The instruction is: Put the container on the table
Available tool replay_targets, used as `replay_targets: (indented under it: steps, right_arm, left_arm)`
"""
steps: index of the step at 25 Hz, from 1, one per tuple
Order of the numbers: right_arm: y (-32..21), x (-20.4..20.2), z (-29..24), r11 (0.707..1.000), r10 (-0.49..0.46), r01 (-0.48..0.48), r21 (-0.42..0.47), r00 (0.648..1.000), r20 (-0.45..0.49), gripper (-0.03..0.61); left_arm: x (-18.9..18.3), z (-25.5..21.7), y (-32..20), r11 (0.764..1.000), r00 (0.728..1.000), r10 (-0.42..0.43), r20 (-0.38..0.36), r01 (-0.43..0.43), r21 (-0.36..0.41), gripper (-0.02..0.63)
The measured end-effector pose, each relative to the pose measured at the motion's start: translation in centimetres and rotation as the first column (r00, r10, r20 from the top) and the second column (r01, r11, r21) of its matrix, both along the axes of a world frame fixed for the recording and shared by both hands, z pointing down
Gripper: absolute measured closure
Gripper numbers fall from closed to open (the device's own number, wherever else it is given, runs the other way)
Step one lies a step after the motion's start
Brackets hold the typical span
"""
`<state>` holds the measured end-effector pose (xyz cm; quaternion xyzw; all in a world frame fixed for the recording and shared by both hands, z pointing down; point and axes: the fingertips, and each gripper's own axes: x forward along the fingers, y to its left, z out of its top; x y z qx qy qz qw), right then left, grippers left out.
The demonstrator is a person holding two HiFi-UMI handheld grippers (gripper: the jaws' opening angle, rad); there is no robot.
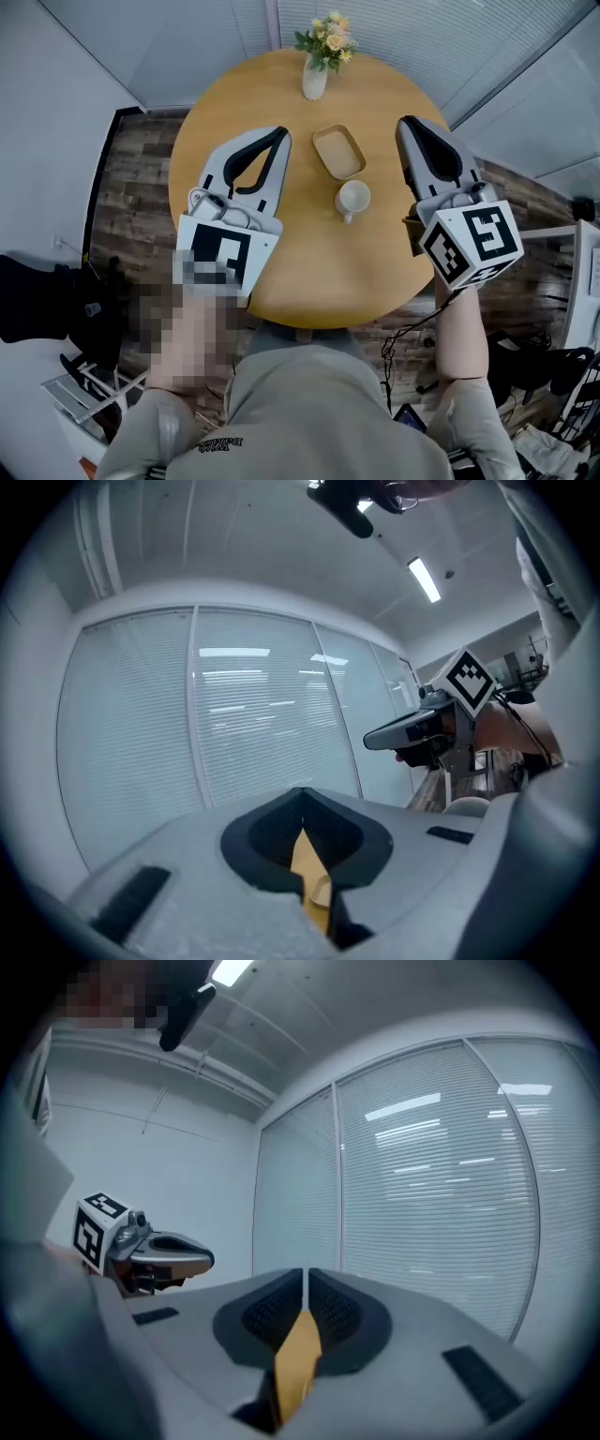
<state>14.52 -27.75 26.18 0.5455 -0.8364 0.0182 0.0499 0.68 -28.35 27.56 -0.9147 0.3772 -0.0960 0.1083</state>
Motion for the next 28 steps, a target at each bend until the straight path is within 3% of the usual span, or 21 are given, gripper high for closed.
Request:
replay_targets:
  steps: [3,9,21,28]
  right_arm:
    - [2.0,-0.3,-1.6,0.999,0.008,-0.007,0.038,1.0,-0.01,0.545]
    - [5.7,-1.3,-3.7,0.996,0.018,-0.016,0.083,1.0,-0.022,0.545]
    - [9.2,-0.5,0.5,0.998,0.059,-0.059,0.004,0.998,-0.012,0.545]
    - [10.8,-1.6,1.5,0.999,0.034,-0.034,-0.039,0.999,0.001,0.546]
  left_arm:
    - [-0.4,-2.1,1.6,1.0,0.999,-0.004,-0.054,0.005,0.018,0.592]
    - [-1.4,-3.5,3.9,1.0,0.998,0.002,-0.067,-0.001,0.024,0.592]
    - [-3.5,-1.4,7.5,0.999,0.998,-0.012,-0.056,0.01,-0.034,0.592]
    - [-4.0,-0.8,8.2,0.997,0.998,-0.006,-0.063,0.001,-0.081,0.592]
